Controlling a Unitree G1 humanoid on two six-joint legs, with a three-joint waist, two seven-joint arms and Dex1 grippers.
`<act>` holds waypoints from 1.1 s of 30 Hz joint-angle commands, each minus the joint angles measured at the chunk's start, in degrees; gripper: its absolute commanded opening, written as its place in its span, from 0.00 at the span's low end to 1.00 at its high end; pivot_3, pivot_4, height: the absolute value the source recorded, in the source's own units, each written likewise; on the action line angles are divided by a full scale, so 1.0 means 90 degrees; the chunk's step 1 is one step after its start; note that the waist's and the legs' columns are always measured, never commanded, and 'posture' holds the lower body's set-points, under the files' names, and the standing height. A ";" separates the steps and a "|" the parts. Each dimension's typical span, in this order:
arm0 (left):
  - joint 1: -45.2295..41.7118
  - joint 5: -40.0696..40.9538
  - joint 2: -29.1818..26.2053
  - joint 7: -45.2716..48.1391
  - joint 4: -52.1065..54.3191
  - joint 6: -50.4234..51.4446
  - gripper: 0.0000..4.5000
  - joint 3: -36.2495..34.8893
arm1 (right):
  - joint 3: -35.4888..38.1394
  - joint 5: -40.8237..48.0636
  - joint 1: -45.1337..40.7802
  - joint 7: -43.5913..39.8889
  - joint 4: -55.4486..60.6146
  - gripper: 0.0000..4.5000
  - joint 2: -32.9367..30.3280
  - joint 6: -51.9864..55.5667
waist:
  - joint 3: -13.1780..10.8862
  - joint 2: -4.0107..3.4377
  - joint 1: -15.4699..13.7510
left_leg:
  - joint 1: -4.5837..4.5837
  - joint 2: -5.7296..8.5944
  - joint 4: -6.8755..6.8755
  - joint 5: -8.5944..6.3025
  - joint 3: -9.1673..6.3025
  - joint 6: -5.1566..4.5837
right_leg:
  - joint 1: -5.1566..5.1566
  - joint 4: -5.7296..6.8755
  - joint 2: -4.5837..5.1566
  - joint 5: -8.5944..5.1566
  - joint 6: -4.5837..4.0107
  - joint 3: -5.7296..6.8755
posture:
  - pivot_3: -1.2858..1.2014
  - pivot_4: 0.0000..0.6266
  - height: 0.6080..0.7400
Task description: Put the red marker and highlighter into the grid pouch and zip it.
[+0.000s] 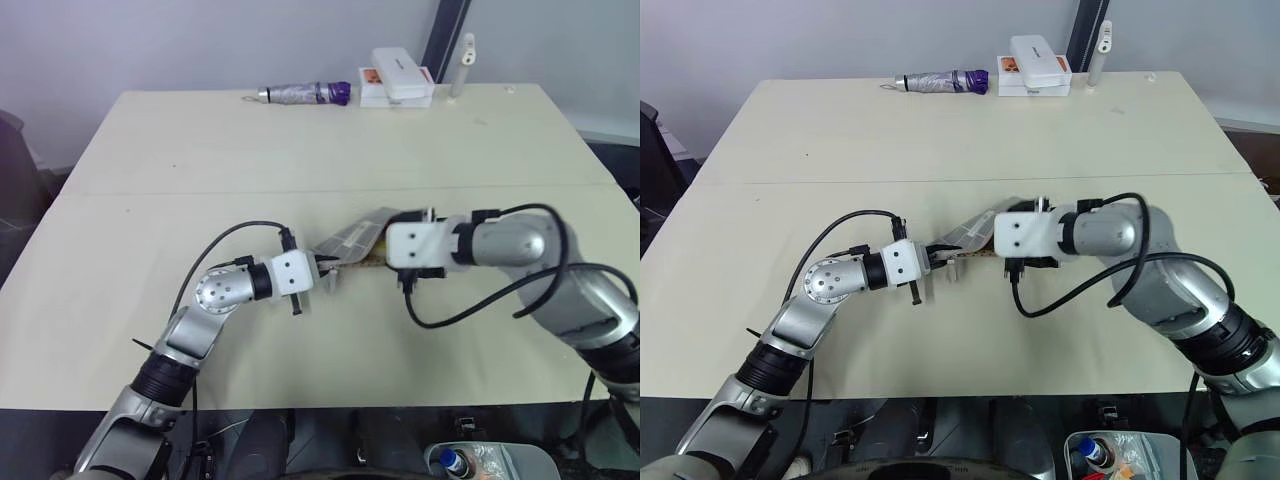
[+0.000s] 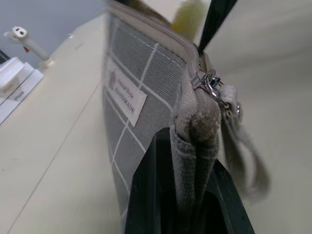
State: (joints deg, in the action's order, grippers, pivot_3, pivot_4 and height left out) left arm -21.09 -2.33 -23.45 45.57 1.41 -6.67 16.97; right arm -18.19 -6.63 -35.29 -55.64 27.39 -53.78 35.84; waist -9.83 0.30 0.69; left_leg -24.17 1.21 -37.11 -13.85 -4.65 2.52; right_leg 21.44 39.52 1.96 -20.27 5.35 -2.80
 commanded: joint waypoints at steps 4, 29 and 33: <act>-0.0225 0.0608 0.0688 -0.0544 0.0173 0.1103 0.00 -0.0402 | 0.2057 0.1603 0.0034 -0.0176 0.0558 0.99 0.0295 0.1759 | 0.0000 0.0003 -0.0028 | -0.0001 0.0001 -0.0002 -0.0001 -0.0001 -0.0001 | -0.0003 0.0000 0.0002 0.0000 0.0000 0.0002 | 0.52 0.24 1.00; -0.0853 0.1499 0.1766 -0.1089 0.0195 0.2300 0.00 -0.0728 | 0.2701 0.3396 0.0427 0.2992 0.0752 0.60 0.3793 0.4605 | 0.0002 0.0004 0.0027 | 0.0001 0.0002 -0.0001 -0.0001 -0.0004 -0.0003 | 0.0001 0.0007 -0.0014 0.0000 0.0000 0.0002 | 0.52 0.24 1.00; -0.0775 0.1471 0.1715 -0.1123 0.0223 0.2279 0.00 -0.0718 | 0.2791 0.3589 0.0388 0.3081 0.0722 0.13 0.3953 0.4618 | 0.0003 0.0004 0.0023 | 0.0001 0.0001 -0.0001 -0.0001 -0.0004 -0.0003 | 0.0001 0.0007 -0.0014 0.0000 0.0001 0.0002 | 0.52 0.24 1.00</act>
State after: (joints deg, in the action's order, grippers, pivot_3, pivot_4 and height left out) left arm -27.76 10.70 -8.07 35.90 0.78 14.78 10.84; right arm 5.92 24.13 -30.38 -28.30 33.21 -18.64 78.36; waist -9.81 0.34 0.90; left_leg -24.16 1.23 -37.12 -13.87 -4.69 2.49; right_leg 21.45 39.58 1.84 -20.26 5.36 -2.78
